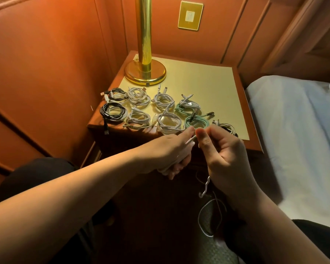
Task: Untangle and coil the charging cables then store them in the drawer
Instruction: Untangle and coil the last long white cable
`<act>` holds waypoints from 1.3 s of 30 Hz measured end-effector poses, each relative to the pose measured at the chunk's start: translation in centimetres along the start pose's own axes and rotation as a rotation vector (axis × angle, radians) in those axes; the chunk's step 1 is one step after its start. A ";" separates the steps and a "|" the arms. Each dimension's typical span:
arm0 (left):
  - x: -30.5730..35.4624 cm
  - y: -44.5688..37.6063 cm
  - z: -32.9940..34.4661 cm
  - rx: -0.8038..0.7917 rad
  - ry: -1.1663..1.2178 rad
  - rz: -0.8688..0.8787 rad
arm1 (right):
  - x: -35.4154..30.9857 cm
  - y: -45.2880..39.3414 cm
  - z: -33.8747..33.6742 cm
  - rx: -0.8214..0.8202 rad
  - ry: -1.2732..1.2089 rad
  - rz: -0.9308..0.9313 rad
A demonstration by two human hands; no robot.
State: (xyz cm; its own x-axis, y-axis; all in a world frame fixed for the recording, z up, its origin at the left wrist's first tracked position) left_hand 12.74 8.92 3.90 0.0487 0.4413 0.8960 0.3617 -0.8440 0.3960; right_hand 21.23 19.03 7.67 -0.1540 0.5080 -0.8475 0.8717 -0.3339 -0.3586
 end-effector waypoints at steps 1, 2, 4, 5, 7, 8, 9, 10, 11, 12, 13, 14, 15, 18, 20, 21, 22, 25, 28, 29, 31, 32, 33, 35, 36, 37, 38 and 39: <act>0.1 0.0 0.7 -0.038 0.066 0.016 | 0.5 -0.1 -0.2 0.028 0.021 0.009; 0.3 -0.1 1.3 -0.073 0.159 0.029 | 0.9 -0.3 -0.4 0.057 0.028 0.029; 0.6 -0.1 2.0 -0.126 0.279 0.043 | 2.1 -0.7 -0.8 0.112 0.019 0.085; 0.5 -0.1 2.2 -0.153 0.290 0.044 | 2.7 -0.9 -1.0 0.130 0.025 0.107; 0.3 0.0 2.8 -0.222 0.321 0.034 | 4.0 -1.2 -0.8 0.116 0.024 0.167; 0.2 0.1 3.0 -0.256 0.360 0.023 | 4.8 -1.3 -0.5 0.086 -0.010 0.232; 0.1 0.2 3.3 -0.291 0.413 0.014 | 5.9 -1.3 0.0 0.045 -0.050 0.339; 0.1 0.4 3.6 -0.339 0.490 0.009 | 7.1 -1.1 0.6 -0.004 -0.070 0.465; 0.3 0.5 3.8 -0.398 0.598 0.011 | 8.3 -0.9 1.3 -0.066 -0.060 0.574; 0.5 0.7 3.8 -0.456 0.728 0.020 | 9.0 -0.5 2.1 -0.137 -0.017 0.637; 0.8 0.7 3.6 -0.498 0.853 0.036 | 9.6 -0.2 2.9 -0.211 0.041 0.646; 1.0 0.7 3.3 -0.505 0.958 0.056 | 9.7 0.2 3.6 -0.283 0.090 0.632; 1.2 0.5 2.8 -0.471 1.046 0.072 | 9.5 0.6 4.4 -0.339 0.106 0.611; 0.9 -0.4 0.9 -0.111 1.219 0.080 | 7.5 1.5 5.8 -0.470 0.106 0.600; 0.4 -0.6 -0.5 0.153 1.292 0.089 | 6.1 1.5 6.1 -0.531 0.121 0.582; 0.2 -0.6 -1.0 0.243 1.312 0.100 | 5.5 1.5 6.2 -0.549 0.107 0.585; 0.1 -0.6 -1.3 0.311 1.315 0.108 | 5.1 1.7 6.2 -0.549 0.046 0.642; -0.1 -0.7 -1.4 0.437 1.240 0.120 | 4.2 3.1 6.0 -0.537 -0.147 0.878; -0.1 -0.8 -1.4 0.510 1.105 0.150 | 2.5 4.5 5.2 -0.745 0.002 0.920; -0.1 -0.8 -1.7 0.534 1.023 0.174 | 2.0 4.7 4.8 -0.794 0.073 0.879; 0.5 -0.8 -3.0 0.546 0.745 0.264 | 1.1 3.9 3.7 -0.740 0.173 0.666; 1.2 -0.7 -3.5 0.524 0.559 0.321 | 0.5 3.2 3.1 -0.649 0.175 0.509; 1.8 -0.7 -3.7 0.479 0.371 0.363 | -0.1 2.6 2.3 -0.537 0.136 0.370; 2.5 -0.7 -3.0 0.337 0.059 0.359 | -0.7 1.7 0.6 -0.350 0.006 0.185; 2.5 -0.8 -2.4 0.258 -0.037 0.321 | -0.8 1.5 -0.1 -0.295 0.000 0.104; 2.4 -0.7 -1.7 0.174 -0.088 0.279 | -1.2 1.3 -0.5 -0.269 0.039 0.019; 2.3 -0.6 -0.9 0.096 -0.109 0.245 | -1.4 1.3 -0.7 -0.261 0.099 -0.067; 2.2 -0.4 -0.1 0.033 -0.118 0.218 | -1.5 1.4 -0.8 -0.256 0.149 -0.132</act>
State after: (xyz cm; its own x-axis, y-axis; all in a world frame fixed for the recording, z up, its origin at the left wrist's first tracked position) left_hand 12.58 10.15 5.74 0.2364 0.2842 0.9292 0.3609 -0.9136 0.1876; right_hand 23.11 18.44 8.76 -0.2204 0.6506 -0.7268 0.9404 -0.0562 -0.3354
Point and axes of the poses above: each hand's wrist, its own y-axis away from the middle knuckle, its own z-axis out of the palm, x = y × z, the point moved 6 cm from there along -y, towards the middle knuckle, and after that the axes turned 3 degrees about -y, right-handed, at the moved point
